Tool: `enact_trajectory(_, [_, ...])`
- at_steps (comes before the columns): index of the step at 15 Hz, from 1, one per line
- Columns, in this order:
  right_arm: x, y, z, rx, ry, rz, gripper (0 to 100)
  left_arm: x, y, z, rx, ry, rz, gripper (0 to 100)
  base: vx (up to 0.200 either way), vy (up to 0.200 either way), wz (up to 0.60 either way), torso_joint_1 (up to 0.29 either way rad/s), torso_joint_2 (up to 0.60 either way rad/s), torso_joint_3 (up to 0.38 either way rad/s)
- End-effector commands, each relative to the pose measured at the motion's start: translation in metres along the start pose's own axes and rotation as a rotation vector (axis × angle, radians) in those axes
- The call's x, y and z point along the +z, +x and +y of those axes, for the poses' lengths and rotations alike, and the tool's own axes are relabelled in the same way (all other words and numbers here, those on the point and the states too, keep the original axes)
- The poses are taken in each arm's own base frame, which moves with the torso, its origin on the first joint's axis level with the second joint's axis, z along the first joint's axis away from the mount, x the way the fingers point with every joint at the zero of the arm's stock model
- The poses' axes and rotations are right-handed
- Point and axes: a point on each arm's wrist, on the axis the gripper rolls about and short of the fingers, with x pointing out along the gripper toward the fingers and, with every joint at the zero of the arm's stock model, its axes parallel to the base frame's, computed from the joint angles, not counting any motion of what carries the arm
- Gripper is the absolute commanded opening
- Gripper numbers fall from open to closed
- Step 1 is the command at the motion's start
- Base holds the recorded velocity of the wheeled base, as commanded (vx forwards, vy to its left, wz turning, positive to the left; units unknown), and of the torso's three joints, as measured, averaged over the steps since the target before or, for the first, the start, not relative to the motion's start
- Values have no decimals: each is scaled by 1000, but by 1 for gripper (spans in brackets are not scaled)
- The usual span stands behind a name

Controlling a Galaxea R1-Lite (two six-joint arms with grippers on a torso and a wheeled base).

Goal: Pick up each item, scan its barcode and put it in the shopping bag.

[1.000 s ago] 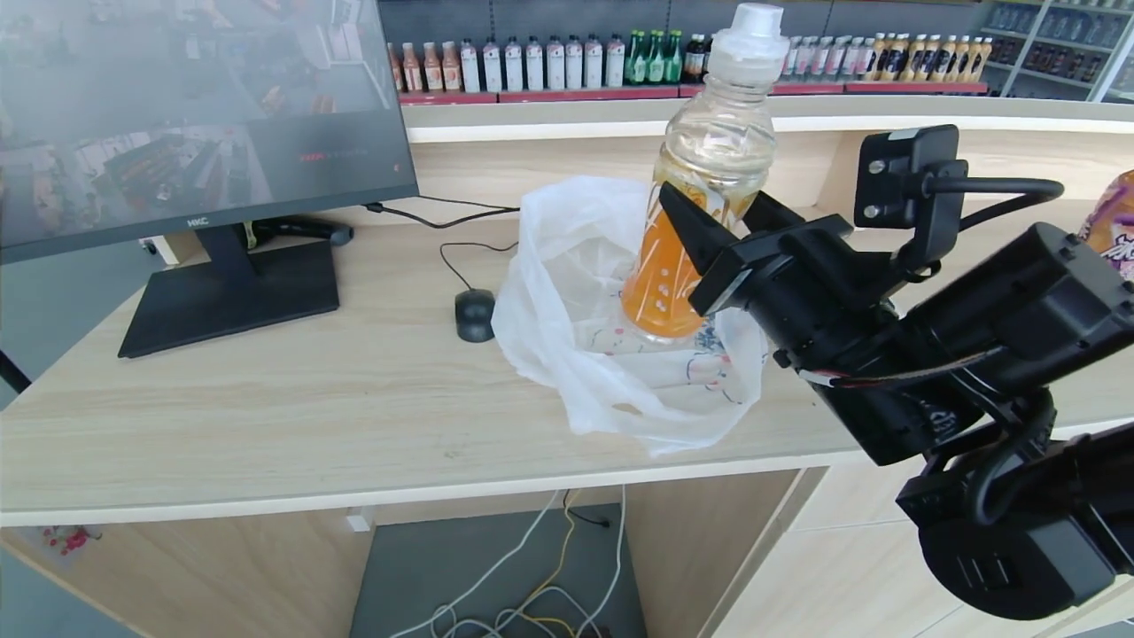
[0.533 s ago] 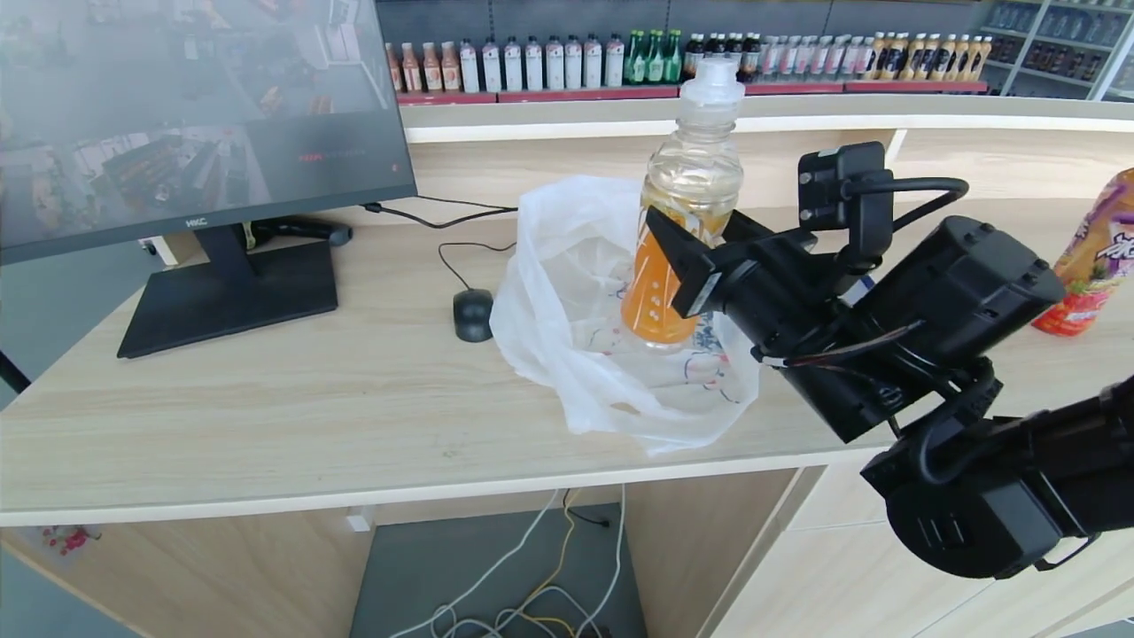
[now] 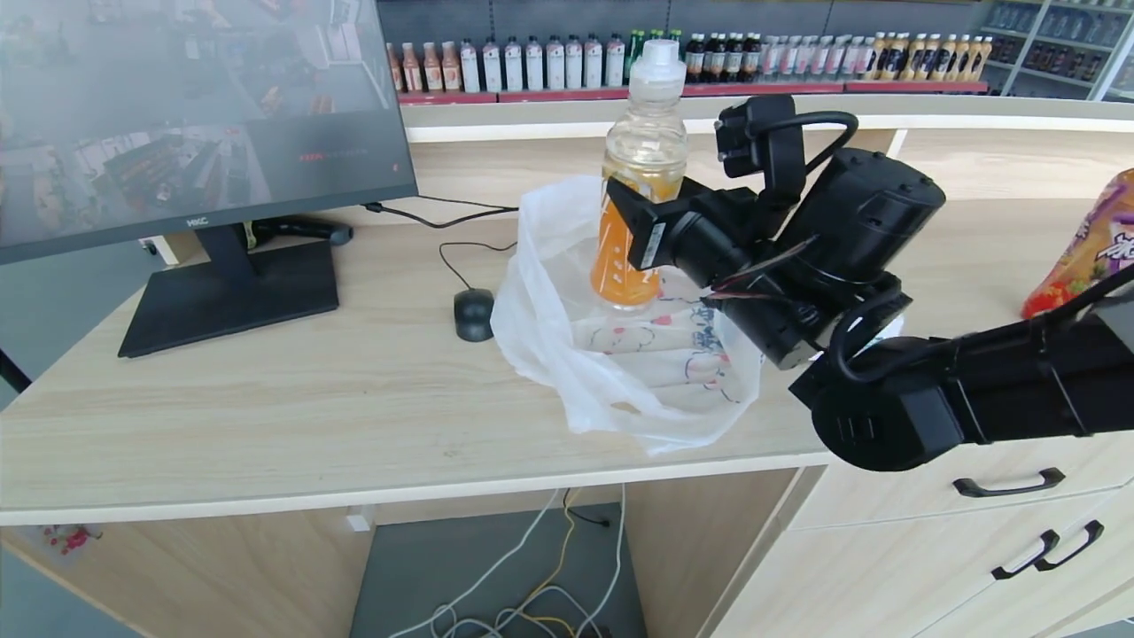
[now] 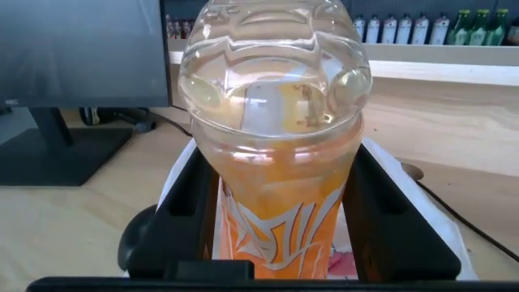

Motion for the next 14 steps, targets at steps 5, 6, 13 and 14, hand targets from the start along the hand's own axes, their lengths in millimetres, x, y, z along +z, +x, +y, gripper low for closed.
enact_trajectory(5, [-17, 38, 5, 0, -8, 24, 0, 0, 0, 0, 1, 0, -1, 100, 0, 0, 0, 0, 0, 0])
enact_trajectory(6, [-20, 40, 5, 1, -9, 30, 0, 0, 0, 0, 1, 0, -1, 100, 0, 0, 0, 0, 0, 0])
enact_trajectory(13, [-47, 48, 0, -13, -14, 69, 0, 0, 0, 0, 1, 0, 0, 100, 0, 0, 0, 0, 0, 0])
enact_trajectory(14, [-50, 48, 0, -12, -14, 75, 0, 0, 0, 0, 1, 0, -1, 100, 0, 0, 0, 0, 0, 0])
